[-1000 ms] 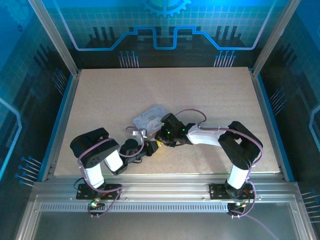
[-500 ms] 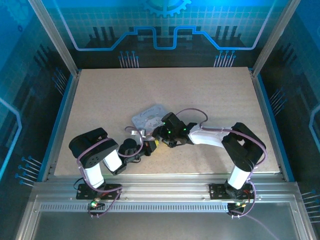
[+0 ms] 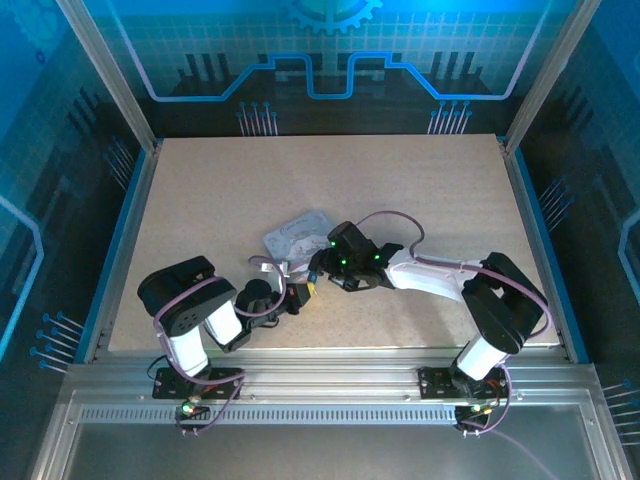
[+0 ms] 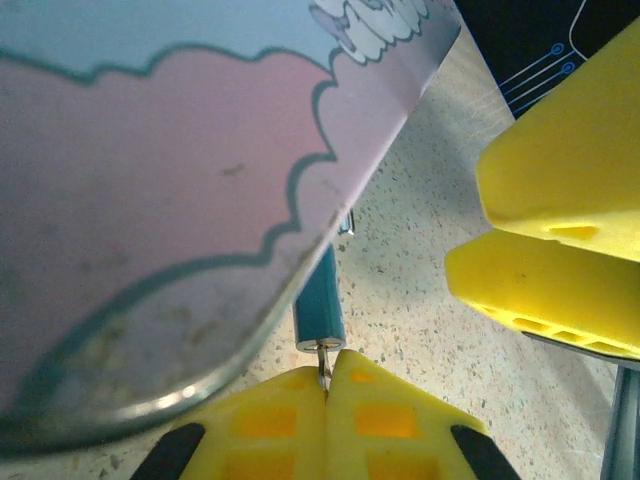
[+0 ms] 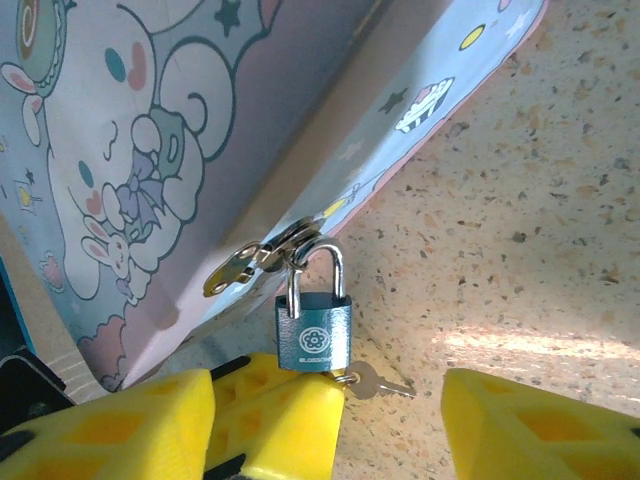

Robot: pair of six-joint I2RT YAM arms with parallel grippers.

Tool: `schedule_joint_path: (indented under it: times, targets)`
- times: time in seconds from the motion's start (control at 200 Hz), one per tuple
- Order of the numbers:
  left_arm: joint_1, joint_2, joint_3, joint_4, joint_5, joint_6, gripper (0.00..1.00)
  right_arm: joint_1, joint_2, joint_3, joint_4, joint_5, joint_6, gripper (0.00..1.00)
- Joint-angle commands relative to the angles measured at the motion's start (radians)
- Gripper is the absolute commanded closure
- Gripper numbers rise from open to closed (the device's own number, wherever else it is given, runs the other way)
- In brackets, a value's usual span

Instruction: Unlock a padlock with a key

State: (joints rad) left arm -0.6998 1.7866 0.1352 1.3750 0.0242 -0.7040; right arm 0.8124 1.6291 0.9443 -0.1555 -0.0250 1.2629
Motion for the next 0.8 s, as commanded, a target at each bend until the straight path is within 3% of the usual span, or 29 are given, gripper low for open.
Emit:
schedule_joint_path:
  times: [0.0,0.185,0.455,0.795]
  targets:
    - [0.008,-0.022,-0.014,0.024,0.031,0.017,1.00,-0.005,0.004,-0.030,0.030,0.009,-0.002,0.45]
    - [0.015,-0.050,-0.005,0.024,0.087,-0.014,1.00,-0.009,-0.011,-0.126,0.147,-0.019,0.036,0.59]
    - [0.044,-0.071,0.000,0.024,0.167,-0.051,1.00,-0.018,0.005,-0.170,0.240,-0.070,0.070,0.52]
    - [0.045,-0.084,0.009,0.024,0.205,-0.042,1.00,-0.019,0.073,-0.184,0.420,-0.149,0.147,0.52]
